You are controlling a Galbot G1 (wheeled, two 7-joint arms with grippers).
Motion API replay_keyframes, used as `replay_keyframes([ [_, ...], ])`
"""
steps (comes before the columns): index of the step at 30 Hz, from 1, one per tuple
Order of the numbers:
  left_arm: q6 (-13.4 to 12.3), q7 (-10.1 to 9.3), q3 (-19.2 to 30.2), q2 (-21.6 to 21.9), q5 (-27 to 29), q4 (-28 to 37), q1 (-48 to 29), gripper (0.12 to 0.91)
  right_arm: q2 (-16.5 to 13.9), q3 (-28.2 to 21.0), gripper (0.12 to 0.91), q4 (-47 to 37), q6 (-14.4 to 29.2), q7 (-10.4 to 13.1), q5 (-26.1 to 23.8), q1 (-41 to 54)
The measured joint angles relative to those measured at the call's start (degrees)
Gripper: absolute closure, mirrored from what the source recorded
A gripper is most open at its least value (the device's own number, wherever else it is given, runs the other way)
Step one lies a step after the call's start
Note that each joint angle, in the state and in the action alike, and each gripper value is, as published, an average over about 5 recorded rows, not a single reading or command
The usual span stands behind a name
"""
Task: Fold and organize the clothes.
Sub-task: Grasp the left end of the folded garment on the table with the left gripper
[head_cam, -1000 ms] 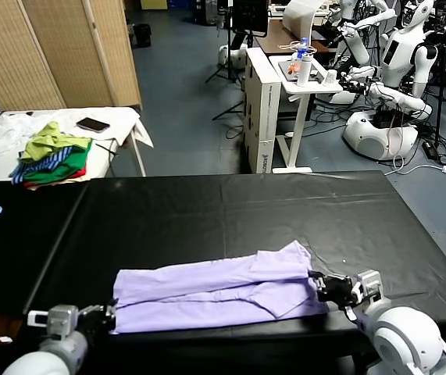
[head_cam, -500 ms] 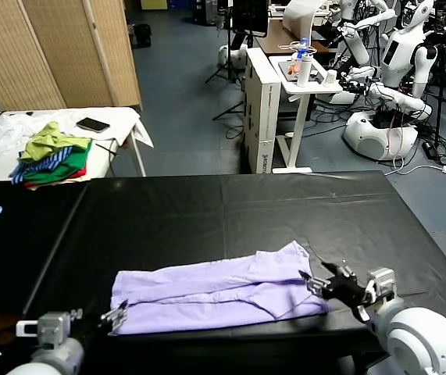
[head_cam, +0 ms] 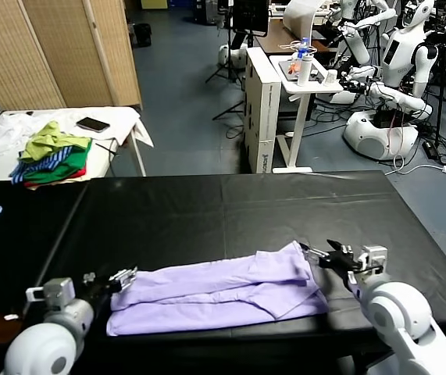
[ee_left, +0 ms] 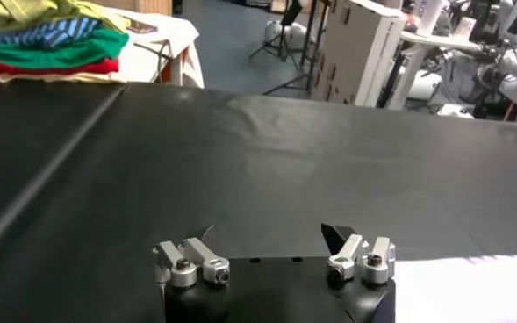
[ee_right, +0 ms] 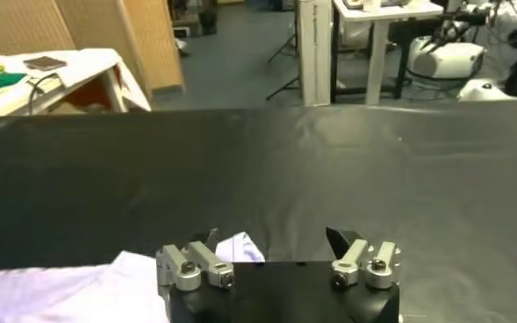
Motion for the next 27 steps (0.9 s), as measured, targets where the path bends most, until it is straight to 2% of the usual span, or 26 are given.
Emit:
replay_keyframes([
  [10,0.7,-0.55,1.3,-0.3,0.9,2.2,-0.6,0.123,1.4,-5.1,0.143,-3.2,-0.5,-0.7,-1.3,4.1],
  [17,0.8,-1.1,0.7,-0.4,1.0,2.6,0.0,0.124,1.6,-6.1,0.215,-4.4,-0.4,-1.4,-2.3,4.6],
  [19,0.9,-1.17,0.7,-0.6,1.0,2.7,0.2,0.129,1.7,-6.1,0.264,-4.6,-0.4,-1.5,-2.4,4.6],
  [22,1.0,-1.18,0.7,-0.8,1.0,2.7,0.5,0.199,1.7,-6.0,0.353,-4.8,-0.3,-1.6,-2.5,4.7],
  [27,1.0,-1.18,0.9,-1.2,1.0,2.7,0.5,0.496,1.9,-5.8,0.487,-5.1,0.0,-1.7,-3.1,4.5],
])
